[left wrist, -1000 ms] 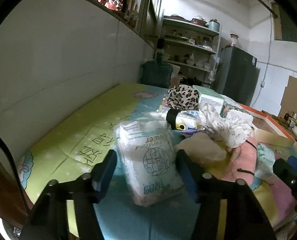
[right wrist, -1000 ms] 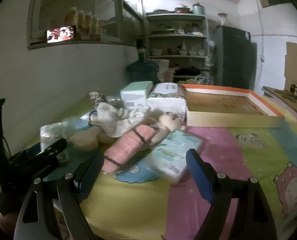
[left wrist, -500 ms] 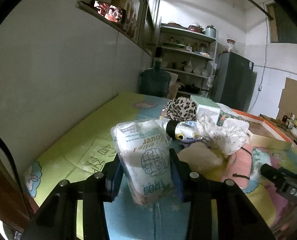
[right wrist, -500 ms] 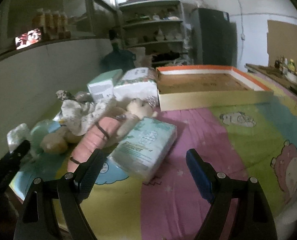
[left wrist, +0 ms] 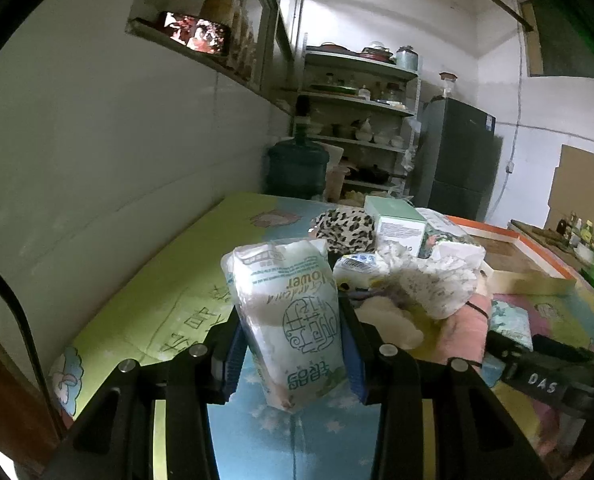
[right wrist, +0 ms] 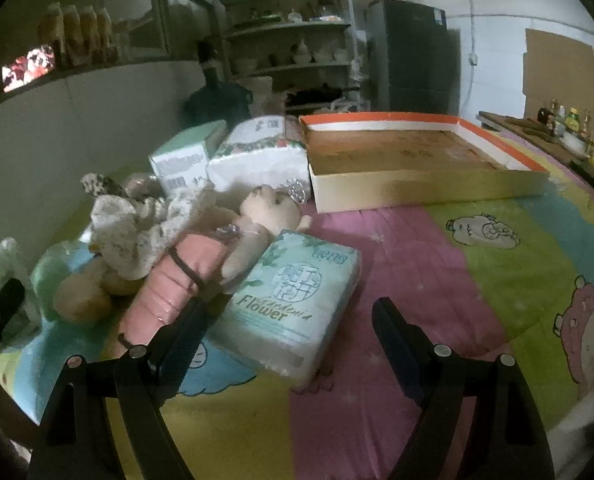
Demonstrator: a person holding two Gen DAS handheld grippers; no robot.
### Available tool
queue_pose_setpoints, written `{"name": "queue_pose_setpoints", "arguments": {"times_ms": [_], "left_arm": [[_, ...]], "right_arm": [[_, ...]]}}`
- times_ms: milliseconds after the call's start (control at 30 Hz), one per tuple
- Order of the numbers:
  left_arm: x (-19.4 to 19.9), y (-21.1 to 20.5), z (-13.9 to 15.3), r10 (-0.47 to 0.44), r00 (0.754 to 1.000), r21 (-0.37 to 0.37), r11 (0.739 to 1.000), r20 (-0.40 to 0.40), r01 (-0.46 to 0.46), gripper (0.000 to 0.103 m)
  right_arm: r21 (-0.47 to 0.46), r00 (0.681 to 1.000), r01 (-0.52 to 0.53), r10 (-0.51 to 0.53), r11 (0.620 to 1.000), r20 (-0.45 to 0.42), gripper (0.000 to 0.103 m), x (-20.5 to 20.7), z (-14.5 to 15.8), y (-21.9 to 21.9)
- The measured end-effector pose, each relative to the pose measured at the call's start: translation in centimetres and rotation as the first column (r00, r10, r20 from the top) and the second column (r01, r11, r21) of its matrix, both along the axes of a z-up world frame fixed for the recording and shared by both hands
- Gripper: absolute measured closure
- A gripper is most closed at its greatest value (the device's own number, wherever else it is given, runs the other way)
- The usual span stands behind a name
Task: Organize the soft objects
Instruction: 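Grasp the pale-green tissue pack with the right tool while the left holds the white pack, then carry both tissue packs over the orange-rimmed cardboard tray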
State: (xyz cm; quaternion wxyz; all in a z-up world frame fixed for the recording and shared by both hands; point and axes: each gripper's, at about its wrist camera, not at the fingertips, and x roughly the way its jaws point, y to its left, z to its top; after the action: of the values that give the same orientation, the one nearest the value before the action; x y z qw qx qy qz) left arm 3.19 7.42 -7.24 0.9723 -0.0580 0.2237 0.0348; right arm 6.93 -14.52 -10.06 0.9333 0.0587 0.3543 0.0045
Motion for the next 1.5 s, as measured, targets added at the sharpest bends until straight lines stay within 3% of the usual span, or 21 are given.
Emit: {"name": "queue_pose_setpoints", "arguments": {"times_ms": [33,133,400,933,1500], "left_arm": [[0.1,-0.1,0.1,-0.003,1.0,0.003,1.0,-0.001,0.003,0.06],[0.4,-0.3,0.2,-0.012,1.0,0.005,1.0,-0.009,0.012,0.06],[1.0,-1.0,0.8,-0.039,0.999,0.014,0.999,-0.019,0.039,0.06],[3.4,-6.5,3.3,-0.166,0.986,0.037,0.985,-0.009,0.166,0.06],[8.9,-17.1,4.9,-0.336,0.939,0.012,0.941,-0.069,0.338,0.06]], "right_arm": [[-0.003,1.0,-0.001,0.001,1.0,-0.006,0.02,0.1,0.0,0.0],[-0.01,1.0,-0.012,0.012,1.0,-0.014,0.036,0.3,0.0,0.2],[0.0,1.0,-0.018,0.018,1.0,-0.009,0.044,0.3,0.3,-0.4],[0.055,0.996,-0.005,0.001,0.998,0.088,0.047,-0.4,3.4,-4.3],[0.054,0.986,0.01,-0.019,0.998,0.166,0.047,1.1,6.8,-12.0]]}}
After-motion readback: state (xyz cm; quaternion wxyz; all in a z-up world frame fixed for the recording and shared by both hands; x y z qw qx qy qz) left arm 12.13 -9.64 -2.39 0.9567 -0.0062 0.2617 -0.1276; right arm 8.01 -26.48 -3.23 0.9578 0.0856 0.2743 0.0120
